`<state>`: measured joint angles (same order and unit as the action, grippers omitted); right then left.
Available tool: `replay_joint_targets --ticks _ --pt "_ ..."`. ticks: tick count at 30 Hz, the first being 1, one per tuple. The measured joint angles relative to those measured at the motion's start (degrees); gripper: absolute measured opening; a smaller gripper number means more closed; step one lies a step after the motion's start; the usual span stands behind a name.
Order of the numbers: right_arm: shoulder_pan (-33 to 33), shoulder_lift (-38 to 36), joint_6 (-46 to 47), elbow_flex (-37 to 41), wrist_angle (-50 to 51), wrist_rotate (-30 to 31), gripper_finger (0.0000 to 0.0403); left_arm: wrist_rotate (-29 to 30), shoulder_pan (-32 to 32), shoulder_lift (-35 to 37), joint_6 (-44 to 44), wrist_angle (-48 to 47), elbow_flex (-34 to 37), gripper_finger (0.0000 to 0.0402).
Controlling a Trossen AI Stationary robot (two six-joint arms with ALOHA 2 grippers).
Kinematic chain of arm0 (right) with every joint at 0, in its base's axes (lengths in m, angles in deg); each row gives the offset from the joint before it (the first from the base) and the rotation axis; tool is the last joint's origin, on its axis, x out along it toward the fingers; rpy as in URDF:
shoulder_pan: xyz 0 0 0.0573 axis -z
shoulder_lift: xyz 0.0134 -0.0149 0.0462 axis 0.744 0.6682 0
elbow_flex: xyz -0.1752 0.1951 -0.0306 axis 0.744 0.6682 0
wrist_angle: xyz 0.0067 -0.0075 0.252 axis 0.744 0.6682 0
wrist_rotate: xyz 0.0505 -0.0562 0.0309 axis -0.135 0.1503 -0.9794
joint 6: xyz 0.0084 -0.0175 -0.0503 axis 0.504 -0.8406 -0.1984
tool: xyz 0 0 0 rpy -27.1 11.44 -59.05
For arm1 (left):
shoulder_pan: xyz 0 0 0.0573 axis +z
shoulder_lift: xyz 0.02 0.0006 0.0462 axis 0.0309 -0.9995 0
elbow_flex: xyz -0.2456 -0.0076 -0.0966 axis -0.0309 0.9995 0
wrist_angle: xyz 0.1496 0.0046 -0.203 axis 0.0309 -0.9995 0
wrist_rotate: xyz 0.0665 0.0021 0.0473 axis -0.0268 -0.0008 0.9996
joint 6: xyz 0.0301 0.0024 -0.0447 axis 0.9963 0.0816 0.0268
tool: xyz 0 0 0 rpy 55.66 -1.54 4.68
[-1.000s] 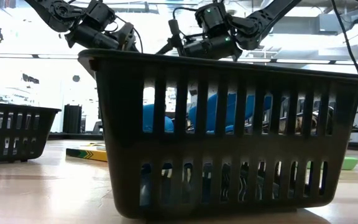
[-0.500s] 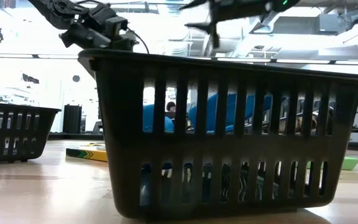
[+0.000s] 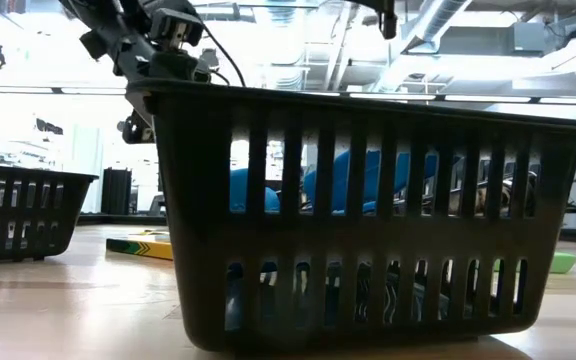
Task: Pick & Place School Supplies
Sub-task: Put the box of crayon into the yellow bin
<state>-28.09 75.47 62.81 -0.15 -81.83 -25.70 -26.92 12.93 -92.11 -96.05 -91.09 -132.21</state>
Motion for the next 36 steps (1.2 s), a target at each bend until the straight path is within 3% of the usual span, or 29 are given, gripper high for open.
replay_joint_targets --ticks 6,14,18,27,36 --pt "-2.3 -0.7 -2.0 0.0 1.9 0.0 0.0156 6.5 -6.8 0.0 -8.8 0.0 0.0 0.0185" --pt "-2.7 -1.7 -4.1 0.1 2.5 -0.3 0.016 25.2 -17.2 0.0 -23.0 -6.3 0.1 0.0193" --pt "-2.6 -3.2 -4.9 0.1 2.5 -1.5 0.0158 29.9 -20.4 0.0 -26.7 -10.2 0.5 0.019" --pt "-2.6 -5.2 -4.9 0.1 2.9 -1.6 0.0161 25.3 -20.8 0.0 -30.7 -0.8 11.0 0.018" --pt "-2.7 -5.4 -4.5 0.0 3.7 -1.6 0.0157 23.5 -18.5 0.2 -28.3 8.6 18.6 0.0182"
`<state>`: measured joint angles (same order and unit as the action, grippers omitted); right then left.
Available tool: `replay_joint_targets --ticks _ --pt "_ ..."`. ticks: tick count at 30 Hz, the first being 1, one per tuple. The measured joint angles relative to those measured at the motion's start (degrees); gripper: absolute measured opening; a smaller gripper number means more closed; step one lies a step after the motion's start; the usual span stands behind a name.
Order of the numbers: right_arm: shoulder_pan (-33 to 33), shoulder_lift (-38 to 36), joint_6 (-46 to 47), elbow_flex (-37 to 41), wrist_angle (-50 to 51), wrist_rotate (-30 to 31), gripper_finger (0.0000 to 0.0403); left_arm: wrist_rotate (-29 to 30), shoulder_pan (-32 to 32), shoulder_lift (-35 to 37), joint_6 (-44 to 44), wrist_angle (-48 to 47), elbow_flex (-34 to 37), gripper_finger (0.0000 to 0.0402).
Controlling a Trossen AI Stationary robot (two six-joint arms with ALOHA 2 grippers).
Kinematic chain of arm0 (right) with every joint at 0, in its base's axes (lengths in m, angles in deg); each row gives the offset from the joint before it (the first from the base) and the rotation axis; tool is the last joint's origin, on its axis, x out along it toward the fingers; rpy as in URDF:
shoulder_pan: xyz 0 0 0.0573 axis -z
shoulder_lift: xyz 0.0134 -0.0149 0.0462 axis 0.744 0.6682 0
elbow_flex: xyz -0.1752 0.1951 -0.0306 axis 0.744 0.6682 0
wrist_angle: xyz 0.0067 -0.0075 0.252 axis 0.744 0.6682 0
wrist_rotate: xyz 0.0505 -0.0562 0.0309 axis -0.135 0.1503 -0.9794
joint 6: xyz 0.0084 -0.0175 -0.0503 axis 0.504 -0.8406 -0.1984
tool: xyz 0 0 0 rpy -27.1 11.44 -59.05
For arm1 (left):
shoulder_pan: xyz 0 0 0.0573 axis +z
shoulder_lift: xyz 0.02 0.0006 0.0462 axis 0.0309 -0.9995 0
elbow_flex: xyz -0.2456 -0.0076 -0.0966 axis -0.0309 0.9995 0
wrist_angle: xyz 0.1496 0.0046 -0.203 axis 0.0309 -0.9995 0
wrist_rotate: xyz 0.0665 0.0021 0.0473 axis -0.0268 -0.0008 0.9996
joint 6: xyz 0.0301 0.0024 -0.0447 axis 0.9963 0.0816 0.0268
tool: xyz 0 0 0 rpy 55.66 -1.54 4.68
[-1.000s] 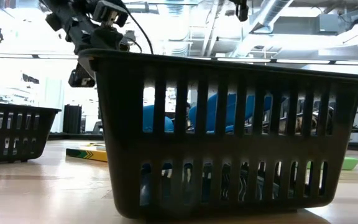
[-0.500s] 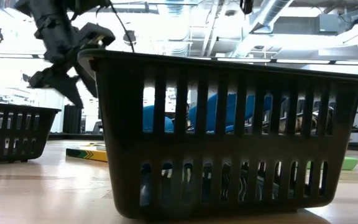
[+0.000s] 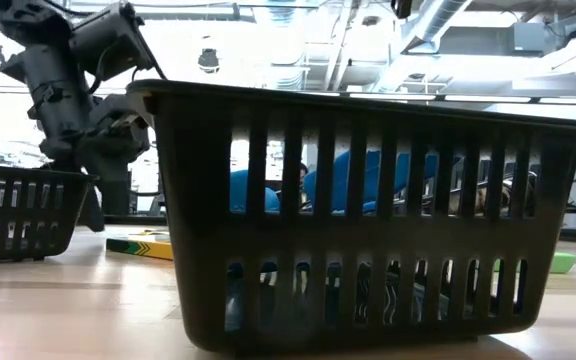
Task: Pick & Place School Supplies
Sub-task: Put the box of crayon into the yellow bin
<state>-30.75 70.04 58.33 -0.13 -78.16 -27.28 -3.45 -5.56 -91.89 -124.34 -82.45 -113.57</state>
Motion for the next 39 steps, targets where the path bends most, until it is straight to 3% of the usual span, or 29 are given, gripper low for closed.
replay_joint_targets --ticks 4,19,39 --pt "0.0 0.0 0.6 0.0 -0.2 0.1 0.0157 0.1 1.1 0.0 1.0 5.2 2.1 0.0182" --pt "0.0 0.0 2.6 0.0 -0.7 1.8 0.0148 -1.0 7.1 0.1 7.3 10.0 5.2 0.0182" --pt "-0.1 0.0 3.1 0.0 -3.0 1.9 0.0142 -5.7 7.1 -1.2 6.9 15.2 6.8 0.0175"
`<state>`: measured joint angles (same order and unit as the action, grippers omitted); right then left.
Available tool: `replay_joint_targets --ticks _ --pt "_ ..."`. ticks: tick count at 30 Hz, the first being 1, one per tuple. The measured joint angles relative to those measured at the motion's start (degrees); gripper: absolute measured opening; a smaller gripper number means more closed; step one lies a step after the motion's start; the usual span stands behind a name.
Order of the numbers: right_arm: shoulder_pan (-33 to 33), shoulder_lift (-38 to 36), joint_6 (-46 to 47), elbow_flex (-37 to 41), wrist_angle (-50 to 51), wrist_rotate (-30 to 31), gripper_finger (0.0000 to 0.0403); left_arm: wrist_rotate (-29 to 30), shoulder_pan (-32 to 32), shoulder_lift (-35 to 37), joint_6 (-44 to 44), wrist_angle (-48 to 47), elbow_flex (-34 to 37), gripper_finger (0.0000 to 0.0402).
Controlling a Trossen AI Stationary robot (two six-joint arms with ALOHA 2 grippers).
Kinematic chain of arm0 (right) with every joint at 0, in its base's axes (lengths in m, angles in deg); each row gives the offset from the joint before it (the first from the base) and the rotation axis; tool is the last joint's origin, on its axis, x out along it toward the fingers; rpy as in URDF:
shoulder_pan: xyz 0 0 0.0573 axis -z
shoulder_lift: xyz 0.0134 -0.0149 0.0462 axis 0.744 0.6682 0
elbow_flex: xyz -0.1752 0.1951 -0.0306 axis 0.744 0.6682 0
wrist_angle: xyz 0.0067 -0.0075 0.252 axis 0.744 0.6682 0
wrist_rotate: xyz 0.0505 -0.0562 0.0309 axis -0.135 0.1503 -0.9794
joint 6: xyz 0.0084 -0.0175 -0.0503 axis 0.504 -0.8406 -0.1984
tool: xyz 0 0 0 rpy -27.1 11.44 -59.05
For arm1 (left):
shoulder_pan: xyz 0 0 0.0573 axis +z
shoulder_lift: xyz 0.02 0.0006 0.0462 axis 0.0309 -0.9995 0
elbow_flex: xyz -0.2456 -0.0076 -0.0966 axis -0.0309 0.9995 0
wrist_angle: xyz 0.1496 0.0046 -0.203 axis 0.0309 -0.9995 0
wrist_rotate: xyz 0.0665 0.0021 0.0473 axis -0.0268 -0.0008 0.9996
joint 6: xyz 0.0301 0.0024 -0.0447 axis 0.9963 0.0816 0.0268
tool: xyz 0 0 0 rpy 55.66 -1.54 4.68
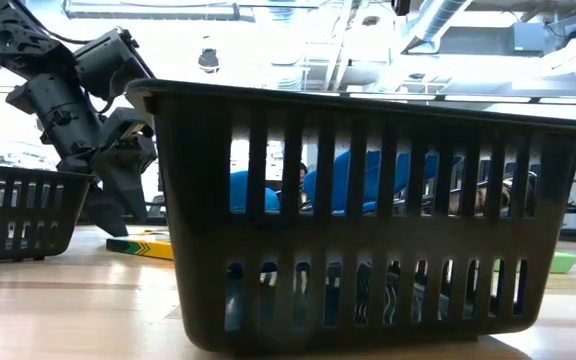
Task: Pick & Place School Supplies
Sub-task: Put the box of crayon into the yellow bin
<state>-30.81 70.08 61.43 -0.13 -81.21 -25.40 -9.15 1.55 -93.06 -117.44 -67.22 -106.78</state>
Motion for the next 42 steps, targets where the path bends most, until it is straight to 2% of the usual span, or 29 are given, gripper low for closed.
replay_joint_targets --ticks 14,20,24,30,31,42 --pt "0.0 0.0 0.2 0.0 -0.6 0.0 0.0138 -3.1 0.0 -8.1 -0.6 12.6 -0.1 0.0172" --pt "0.0 0.0 0.2 0.0 -0.5 0.0 0.0138 -3.3 0.0 -9.5 -1.5 15.5 -0.1 0.0167" --pt "0.0 0.0 0.1 0.0 -0.5 0.0 0.0138 -3.3 0.0 -9.6 -1.5 15.3 -0.1 0.0126" --pt "0.0 0.0 0.1 0.0 -0.6 -0.1 0.0134 -5.2 -0.1 -9.7 -1.6 14.9 0.0 0.0019" --pt "0.0 0.0 0.1 0.0 -0.6 -0.1 0.0134 -5.8 -0.1 -9.7 -1.6 15.1 0.0 0.0011" --pt "0.0 0.0 -1.0 0.0 -0.6 -0.1 0.0134 -10.4 0.0 -9.7 -2.5 20.4 0.0 0.0001"
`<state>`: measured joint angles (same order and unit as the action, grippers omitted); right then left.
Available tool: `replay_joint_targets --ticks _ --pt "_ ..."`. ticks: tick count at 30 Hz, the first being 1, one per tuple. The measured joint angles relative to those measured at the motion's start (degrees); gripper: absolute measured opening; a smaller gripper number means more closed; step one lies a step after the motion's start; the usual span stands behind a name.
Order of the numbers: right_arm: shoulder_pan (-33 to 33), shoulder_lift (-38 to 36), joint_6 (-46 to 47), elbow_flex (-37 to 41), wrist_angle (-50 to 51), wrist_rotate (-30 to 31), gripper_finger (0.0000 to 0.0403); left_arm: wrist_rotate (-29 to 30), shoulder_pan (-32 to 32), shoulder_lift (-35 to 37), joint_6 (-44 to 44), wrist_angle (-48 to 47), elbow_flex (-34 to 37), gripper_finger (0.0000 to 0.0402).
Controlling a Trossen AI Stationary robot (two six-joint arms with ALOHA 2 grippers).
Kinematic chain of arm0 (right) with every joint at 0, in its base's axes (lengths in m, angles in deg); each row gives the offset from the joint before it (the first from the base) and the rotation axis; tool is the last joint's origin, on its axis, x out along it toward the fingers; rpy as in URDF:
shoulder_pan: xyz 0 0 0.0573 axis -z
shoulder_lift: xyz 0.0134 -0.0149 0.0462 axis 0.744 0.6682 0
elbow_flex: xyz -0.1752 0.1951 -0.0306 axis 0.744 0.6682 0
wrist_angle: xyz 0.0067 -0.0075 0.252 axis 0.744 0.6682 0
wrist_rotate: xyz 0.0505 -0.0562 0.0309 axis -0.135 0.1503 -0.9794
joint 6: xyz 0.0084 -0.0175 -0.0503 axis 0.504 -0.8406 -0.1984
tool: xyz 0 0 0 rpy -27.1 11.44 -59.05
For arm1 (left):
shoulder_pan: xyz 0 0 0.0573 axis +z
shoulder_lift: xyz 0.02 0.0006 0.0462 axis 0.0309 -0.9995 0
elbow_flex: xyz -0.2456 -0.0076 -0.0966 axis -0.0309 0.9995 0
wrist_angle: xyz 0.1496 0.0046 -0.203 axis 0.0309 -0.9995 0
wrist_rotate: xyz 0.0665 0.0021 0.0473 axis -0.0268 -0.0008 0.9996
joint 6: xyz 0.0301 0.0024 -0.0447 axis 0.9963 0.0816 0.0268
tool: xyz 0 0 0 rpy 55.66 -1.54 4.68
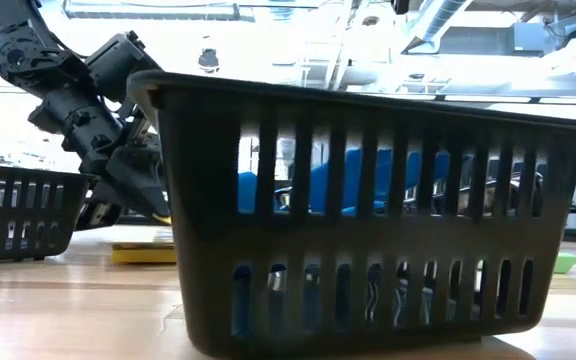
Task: Pick & Place School Supplies
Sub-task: Put the box of crayon into the yellow bin
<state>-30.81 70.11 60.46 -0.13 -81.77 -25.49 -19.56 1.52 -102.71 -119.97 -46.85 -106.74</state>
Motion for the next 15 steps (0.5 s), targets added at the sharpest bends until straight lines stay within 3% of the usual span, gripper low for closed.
replay_joint_targets --ticks 15 --pt "0.0 0.0 -0.4 0.0 0.0 0.0 0.0137 -4.9 -0.4 6.1 -3.7 2.4 0.0 0.0"
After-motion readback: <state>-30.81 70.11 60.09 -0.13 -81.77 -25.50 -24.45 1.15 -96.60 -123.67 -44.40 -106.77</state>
